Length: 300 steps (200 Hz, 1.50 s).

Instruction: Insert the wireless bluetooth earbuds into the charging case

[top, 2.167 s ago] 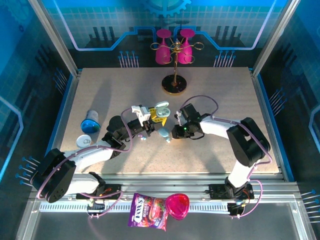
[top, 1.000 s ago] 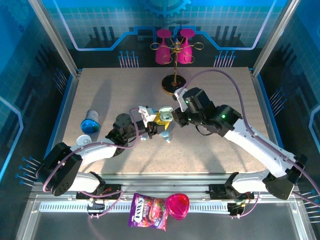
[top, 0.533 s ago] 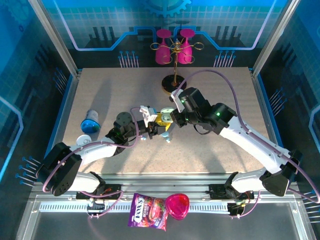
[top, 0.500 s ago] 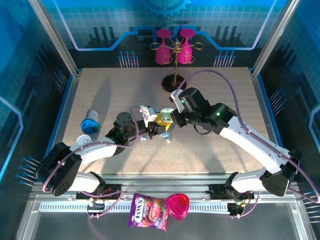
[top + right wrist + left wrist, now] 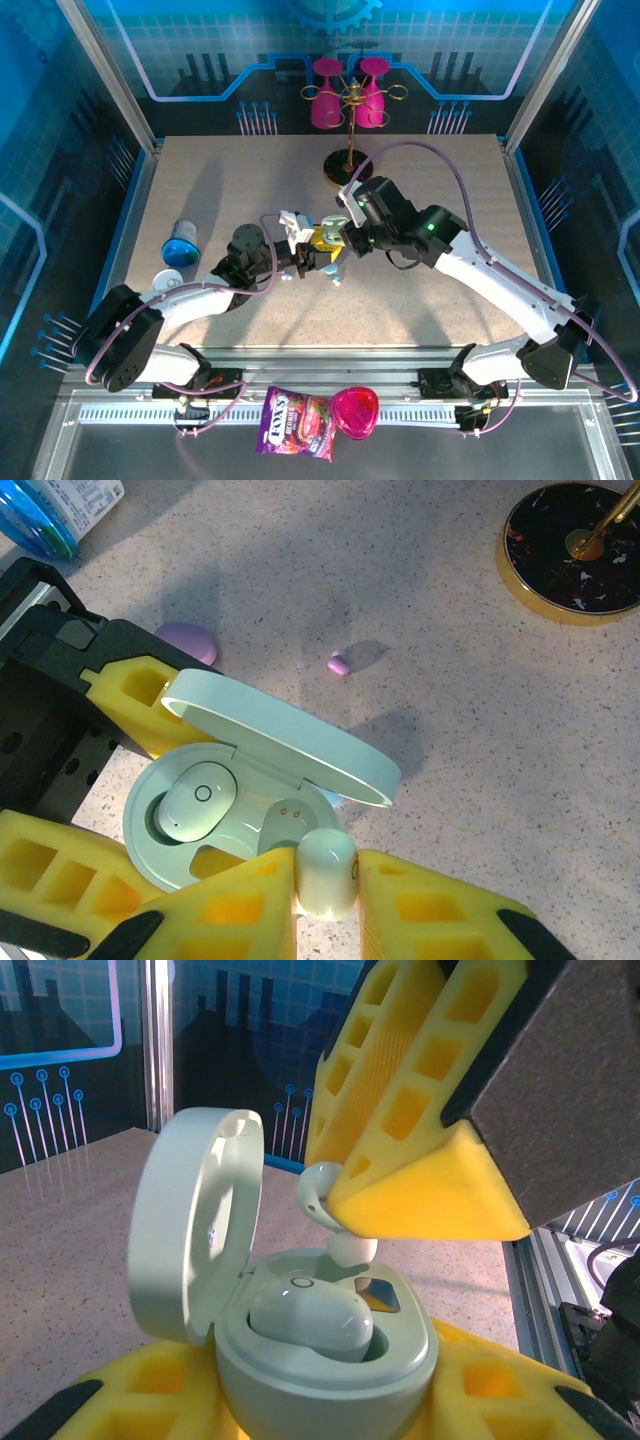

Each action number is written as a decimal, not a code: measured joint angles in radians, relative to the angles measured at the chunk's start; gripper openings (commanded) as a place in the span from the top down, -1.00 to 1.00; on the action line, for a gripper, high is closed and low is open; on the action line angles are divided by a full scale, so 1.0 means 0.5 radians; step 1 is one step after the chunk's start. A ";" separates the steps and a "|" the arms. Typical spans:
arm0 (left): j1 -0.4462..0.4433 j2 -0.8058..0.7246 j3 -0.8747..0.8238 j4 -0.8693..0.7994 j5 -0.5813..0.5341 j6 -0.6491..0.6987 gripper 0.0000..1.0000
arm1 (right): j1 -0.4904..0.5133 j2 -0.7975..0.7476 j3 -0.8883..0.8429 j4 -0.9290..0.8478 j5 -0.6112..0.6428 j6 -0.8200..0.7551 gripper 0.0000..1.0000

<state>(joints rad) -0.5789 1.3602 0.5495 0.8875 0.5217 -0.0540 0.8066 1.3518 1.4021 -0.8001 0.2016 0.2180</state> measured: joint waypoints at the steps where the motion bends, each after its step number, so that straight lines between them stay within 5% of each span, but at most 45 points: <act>1: 0.000 0.000 0.000 0.000 0.000 0.000 0.73 | 0.000 0.000 0.000 0.000 0.000 0.000 0.61; 65: 0.000 0.000 0.000 -0.003 0.015 -0.001 0.73 | 0.000 0.018 -0.029 0.017 -0.025 -0.020 0.55; 165: 0.000 0.000 0.000 0.006 0.021 0.000 0.74 | -0.002 -0.042 -0.091 0.105 -0.079 -0.005 0.05; 245: 0.000 0.024 -0.002 0.174 0.144 0.053 0.74 | -0.352 -0.513 -0.507 0.592 -0.656 0.320 -0.65; 300: 0.000 0.027 -0.005 0.180 0.338 0.168 0.73 | -0.523 -0.461 -0.497 0.688 -0.898 0.546 -0.66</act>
<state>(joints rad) -0.5789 1.3739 0.5472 0.9775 0.6907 0.0299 0.5453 1.1213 1.1538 -0.4561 -0.2474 0.4911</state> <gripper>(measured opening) 0.354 0.835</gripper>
